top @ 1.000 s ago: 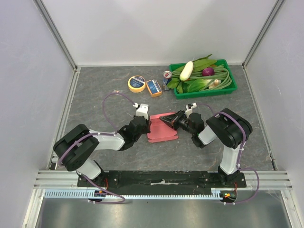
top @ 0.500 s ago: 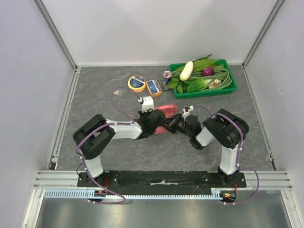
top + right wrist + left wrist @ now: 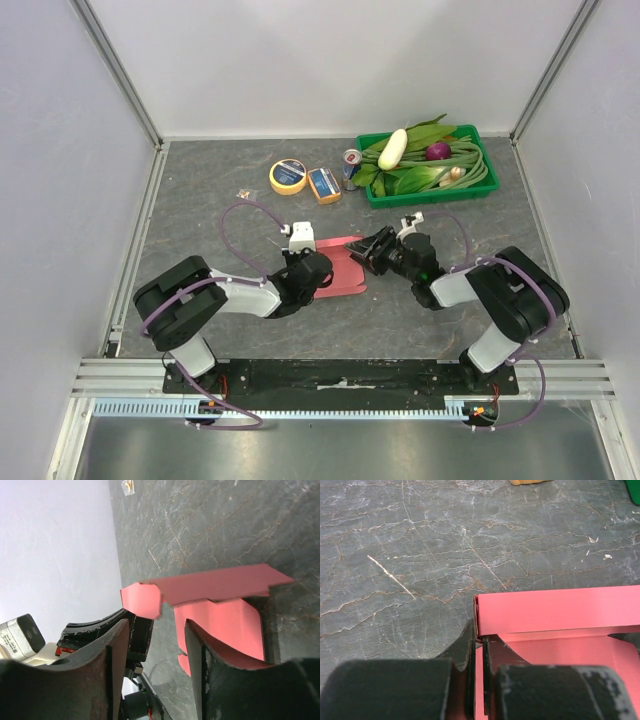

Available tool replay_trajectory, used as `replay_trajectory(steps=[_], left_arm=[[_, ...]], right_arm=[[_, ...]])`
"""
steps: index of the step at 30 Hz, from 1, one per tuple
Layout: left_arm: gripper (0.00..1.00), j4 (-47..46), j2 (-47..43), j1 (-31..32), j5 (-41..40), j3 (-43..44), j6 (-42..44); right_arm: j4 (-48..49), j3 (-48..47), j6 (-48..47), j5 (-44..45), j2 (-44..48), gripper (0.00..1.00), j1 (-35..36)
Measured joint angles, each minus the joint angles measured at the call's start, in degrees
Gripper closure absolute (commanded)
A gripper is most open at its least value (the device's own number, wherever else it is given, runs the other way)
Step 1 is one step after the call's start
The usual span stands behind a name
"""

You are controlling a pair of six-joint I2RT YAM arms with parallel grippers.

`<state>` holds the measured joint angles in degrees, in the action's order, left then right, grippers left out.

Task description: Fold the paper box

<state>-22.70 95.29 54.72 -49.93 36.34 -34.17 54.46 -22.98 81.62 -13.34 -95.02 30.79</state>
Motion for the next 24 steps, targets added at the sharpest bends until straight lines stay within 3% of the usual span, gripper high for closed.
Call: replay_trajectory(steps=[5, 8, 15, 24], left_arm=[[0.98, -1.1, -0.5, 0.0, 1.5, -0.8, 1.2], [0.98, -0.7, -0.6, 0.0, 1.7, -0.6, 1.2], [0.98, 0.4, -0.6, 0.0, 2.0, -0.1, 1.2], [0.98, 1.6, -0.6, 0.6, 1.6, 0.4, 1.2]], right_arm=[[-6.2, -3.6, -3.7, -0.3, 1.6, 0.4, 0.0], [-6.6, -4.7, -3.6, -0.4, 1.1, 0.44, 0.1], [-4.5, -6.8, 0.5, 0.2, -4.0, 0.66, 1.4], [-3.6, -8.0, 3.4, 3.8, -4.8, 0.69, 3.6]])
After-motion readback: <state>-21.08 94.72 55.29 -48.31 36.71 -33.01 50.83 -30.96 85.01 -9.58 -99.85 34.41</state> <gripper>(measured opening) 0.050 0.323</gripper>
